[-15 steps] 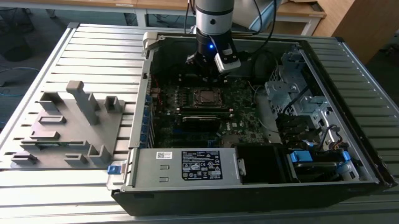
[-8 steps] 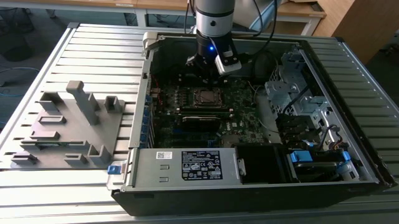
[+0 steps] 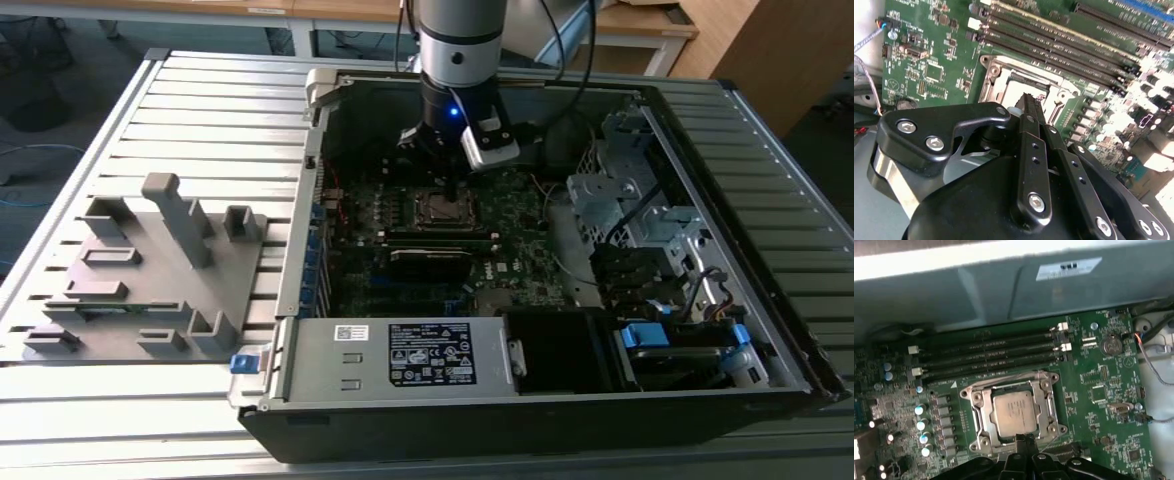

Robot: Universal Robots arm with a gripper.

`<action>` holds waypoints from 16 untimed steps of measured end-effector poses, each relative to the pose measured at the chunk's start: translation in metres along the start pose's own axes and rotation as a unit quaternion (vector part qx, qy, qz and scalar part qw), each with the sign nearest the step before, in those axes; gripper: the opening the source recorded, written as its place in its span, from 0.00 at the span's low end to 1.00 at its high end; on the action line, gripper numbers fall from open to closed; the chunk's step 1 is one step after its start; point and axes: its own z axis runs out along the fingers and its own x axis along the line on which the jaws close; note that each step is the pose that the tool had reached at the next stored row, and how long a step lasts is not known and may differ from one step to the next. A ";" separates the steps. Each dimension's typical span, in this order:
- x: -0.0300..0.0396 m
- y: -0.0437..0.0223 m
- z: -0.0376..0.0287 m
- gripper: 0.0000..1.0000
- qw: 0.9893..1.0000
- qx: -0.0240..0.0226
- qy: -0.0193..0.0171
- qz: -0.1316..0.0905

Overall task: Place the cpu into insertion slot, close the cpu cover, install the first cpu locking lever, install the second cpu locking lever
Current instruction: 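Install the second cpu locking lever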

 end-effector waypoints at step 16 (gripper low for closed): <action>-0.0026 -0.0130 -0.0025 0.10 1.000 -0.003 0.001 0.000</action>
